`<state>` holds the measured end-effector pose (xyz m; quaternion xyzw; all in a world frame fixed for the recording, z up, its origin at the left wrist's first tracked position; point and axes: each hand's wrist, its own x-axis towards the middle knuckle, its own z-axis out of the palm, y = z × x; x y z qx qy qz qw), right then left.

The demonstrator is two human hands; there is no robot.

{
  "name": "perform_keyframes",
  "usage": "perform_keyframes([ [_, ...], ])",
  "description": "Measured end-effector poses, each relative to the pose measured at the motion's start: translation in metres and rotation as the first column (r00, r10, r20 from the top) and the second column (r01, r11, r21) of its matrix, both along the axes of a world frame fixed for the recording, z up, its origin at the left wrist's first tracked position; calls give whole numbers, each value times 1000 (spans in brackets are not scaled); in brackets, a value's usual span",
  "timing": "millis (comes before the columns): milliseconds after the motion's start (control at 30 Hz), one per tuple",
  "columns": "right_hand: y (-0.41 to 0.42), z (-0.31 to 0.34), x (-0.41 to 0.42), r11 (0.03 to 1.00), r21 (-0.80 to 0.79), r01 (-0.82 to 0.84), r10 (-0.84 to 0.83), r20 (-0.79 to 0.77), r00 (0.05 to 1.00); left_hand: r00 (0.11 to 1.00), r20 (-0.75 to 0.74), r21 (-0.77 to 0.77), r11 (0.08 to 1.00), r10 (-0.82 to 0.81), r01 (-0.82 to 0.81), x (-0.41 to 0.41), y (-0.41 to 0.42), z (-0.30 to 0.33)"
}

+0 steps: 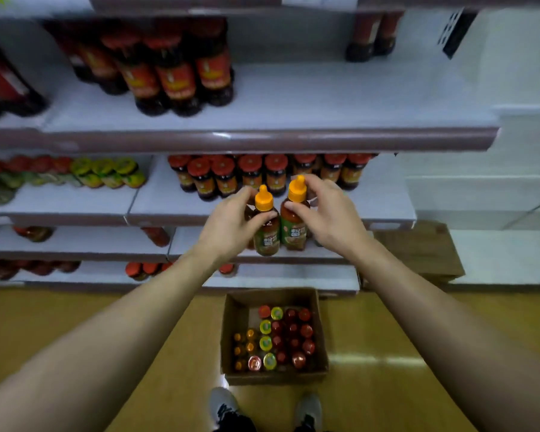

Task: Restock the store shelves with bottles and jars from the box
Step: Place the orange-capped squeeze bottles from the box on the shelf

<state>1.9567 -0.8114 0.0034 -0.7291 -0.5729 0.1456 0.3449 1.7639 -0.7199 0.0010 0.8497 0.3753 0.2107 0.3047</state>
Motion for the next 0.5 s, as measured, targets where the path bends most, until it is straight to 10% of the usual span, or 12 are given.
perform_keyframes([
  [500,46,185,-26,917,311,-250,242,64,968,979,99,236,952,176,-195,-55,4,193],
])
